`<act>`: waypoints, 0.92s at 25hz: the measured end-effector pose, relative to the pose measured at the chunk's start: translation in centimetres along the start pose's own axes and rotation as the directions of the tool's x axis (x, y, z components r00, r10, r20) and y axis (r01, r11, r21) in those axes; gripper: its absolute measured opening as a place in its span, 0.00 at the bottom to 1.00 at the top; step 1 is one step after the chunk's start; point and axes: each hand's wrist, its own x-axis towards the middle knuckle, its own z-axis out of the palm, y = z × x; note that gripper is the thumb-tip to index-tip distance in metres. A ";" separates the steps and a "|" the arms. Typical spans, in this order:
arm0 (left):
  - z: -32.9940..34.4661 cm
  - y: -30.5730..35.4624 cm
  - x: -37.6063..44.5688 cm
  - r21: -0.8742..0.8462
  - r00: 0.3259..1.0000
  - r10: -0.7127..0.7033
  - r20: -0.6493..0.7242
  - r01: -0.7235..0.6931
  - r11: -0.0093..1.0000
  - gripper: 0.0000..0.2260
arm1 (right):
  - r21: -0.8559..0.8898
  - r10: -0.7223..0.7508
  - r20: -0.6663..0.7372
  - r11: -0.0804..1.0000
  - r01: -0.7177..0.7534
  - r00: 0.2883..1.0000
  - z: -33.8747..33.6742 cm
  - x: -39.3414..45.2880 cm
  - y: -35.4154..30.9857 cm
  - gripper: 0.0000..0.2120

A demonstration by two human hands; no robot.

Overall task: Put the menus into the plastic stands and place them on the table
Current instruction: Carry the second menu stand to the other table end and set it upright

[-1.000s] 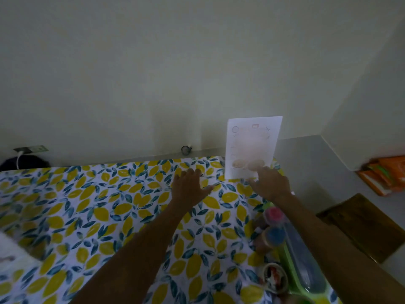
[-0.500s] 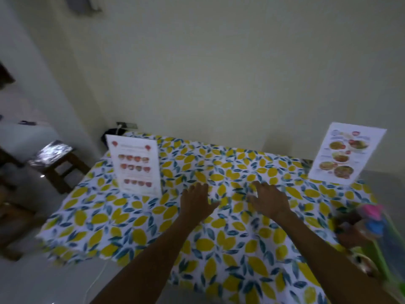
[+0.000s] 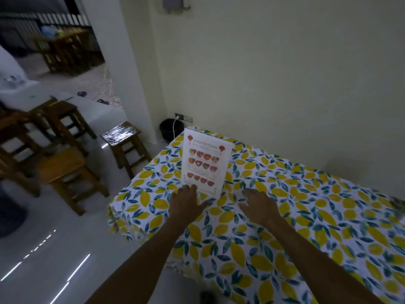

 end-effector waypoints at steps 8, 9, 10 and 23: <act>0.9 -7.4 12.3 -0.078 0.988 -0.145 0.043 0.148 0.986 0.33 | 0.208 0.109 0.035 0.971 -0.114 0.993 4.6 10.5 -3.5 0.30; 0.9 -8.0 13.9 -0.088 0.985 -0.163 0.063 0.168 0.982 0.34 | 0.289 0.118 0.040 0.949 -0.125 0.992 5.1 11.2 -4.0 0.29; 1.2 -8.7 15.9 -0.098 0.981 -0.172 0.090 0.181 0.979 0.35 | 0.382 0.121 0.039 0.916 -0.127 0.992 6.0 12.1 -4.3 0.28; -2.5 -9.1 30.5 -0.401 0.962 0.109 0.250 0.001 0.916 0.16 | 0.636 0.189 -0.130 0.769 -0.065 0.973 3.7 21.2 -3.9 0.09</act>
